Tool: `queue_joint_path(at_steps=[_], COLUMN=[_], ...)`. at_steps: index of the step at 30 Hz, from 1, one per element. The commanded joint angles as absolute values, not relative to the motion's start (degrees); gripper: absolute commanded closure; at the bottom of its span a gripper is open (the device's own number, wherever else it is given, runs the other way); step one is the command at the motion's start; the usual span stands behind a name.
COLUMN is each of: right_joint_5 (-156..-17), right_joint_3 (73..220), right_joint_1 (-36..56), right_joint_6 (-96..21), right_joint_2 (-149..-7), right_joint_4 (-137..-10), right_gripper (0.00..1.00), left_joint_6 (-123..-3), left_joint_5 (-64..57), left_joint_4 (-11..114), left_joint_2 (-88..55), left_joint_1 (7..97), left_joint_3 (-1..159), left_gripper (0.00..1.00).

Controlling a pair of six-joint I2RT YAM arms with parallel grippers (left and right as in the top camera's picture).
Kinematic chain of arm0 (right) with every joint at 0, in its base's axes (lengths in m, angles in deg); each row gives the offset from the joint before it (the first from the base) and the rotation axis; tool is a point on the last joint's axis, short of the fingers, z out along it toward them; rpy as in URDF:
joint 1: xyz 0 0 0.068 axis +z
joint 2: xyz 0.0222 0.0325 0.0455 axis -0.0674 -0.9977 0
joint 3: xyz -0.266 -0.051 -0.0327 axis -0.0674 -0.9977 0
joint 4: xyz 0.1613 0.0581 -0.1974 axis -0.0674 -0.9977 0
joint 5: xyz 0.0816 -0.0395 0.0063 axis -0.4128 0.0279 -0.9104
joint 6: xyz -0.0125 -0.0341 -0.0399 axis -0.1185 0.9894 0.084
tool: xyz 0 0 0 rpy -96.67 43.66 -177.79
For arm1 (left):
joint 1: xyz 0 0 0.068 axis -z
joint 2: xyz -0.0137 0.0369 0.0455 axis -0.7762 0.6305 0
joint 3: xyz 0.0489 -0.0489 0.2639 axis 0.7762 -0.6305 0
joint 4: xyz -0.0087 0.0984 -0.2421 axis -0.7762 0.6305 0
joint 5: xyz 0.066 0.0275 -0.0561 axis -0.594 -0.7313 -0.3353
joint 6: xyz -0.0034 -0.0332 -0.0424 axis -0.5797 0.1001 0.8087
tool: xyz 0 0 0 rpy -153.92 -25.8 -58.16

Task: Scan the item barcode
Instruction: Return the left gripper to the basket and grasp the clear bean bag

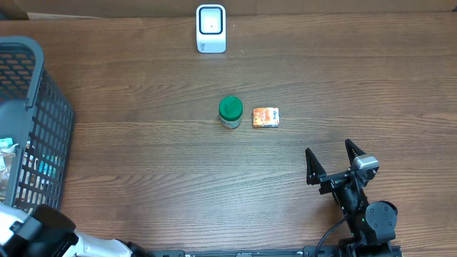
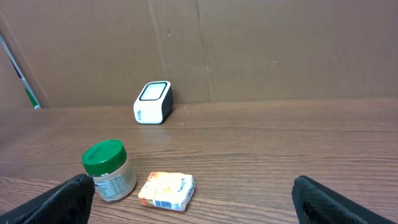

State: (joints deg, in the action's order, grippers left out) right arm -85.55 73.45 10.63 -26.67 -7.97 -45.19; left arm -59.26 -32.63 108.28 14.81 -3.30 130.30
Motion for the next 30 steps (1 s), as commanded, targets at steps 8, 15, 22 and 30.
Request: queue_joint_path(at_steps=[8,15,22,30], right_joint_5=[-85.66,-85.66,-85.66,-85.66], right_joint_3=[72.86,72.86,72.86,72.86], right_joint_1=[10.65,10.65,10.65,10.65], right_joint_6=[-26.78,-26.78,-26.80,-26.78], right_joint_2=[-7.29,-7.29,-7.29,-7.29], right_joint_4=[-45.02,-45.02,-45.02,-45.02], right_gripper=[0.00,0.00,0.00,0.00], left_joint_6=[-68.83,-81.20,-88.72,-97.11], left_joint_5=[-33.83,-35.97,-35.99,-36.02], left_joint_4=[92.93,78.86,69.33,58.64], left_joint_2=[15.38,15.38,15.38,15.38], left_joint_1=[-5.80,-5.80,-5.80,-5.80], left_joint_3=[110.59,96.73,84.16,76.60], left_gripper=[0.00,0.00,0.00,0.00])
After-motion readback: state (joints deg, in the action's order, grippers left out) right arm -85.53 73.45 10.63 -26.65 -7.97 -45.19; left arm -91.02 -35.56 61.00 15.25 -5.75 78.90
